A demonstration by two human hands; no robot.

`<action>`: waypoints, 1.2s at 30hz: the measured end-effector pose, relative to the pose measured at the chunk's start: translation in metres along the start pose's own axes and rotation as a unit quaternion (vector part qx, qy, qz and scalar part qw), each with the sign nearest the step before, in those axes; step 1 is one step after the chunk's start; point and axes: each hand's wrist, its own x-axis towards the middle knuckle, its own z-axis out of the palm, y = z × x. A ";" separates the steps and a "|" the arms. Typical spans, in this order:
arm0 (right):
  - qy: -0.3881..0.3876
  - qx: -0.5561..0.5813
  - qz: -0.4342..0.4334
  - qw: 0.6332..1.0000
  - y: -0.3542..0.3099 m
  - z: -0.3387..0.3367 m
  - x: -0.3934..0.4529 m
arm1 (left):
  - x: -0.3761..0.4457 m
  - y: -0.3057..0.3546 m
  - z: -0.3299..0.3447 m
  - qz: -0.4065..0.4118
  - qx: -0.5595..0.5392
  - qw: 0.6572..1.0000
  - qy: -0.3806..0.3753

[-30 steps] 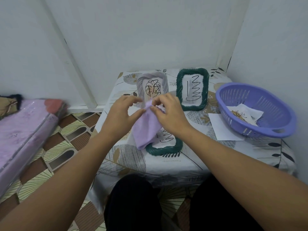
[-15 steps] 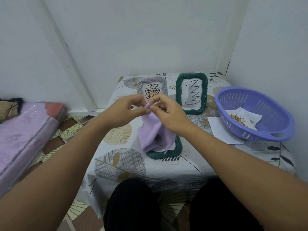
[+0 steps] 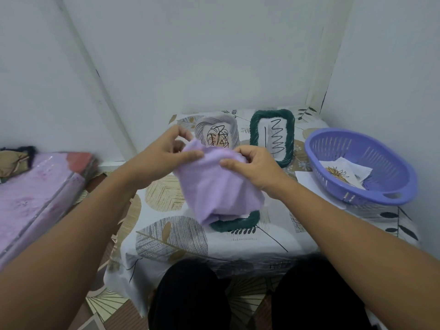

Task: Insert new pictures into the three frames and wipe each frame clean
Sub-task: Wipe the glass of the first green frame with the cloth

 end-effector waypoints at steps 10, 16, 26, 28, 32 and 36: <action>0.199 -0.149 -0.034 0.968 0.001 -0.031 0.005 | 0.016 0.015 0.018 -0.010 0.143 0.990 -0.008; 0.273 -0.238 -0.016 0.932 -0.018 -0.072 0.013 | 0.033 0.039 0.072 -0.026 -0.019 0.997 -0.065; 0.181 -0.481 0.046 0.857 -0.002 -0.096 0.018 | 0.069 0.018 0.139 -0.248 -0.248 0.936 0.028; 0.110 -0.456 0.031 0.882 0.018 -0.076 0.008 | 0.067 -0.004 0.140 -0.282 -0.189 0.940 0.026; 0.004 -0.344 0.043 0.938 0.053 -0.047 -0.011 | 0.062 -0.030 0.137 -0.293 -0.168 0.941 0.036; -0.034 -0.250 0.114 0.961 0.065 -0.037 -0.012 | 0.061 -0.033 0.128 -0.276 -0.150 0.949 0.018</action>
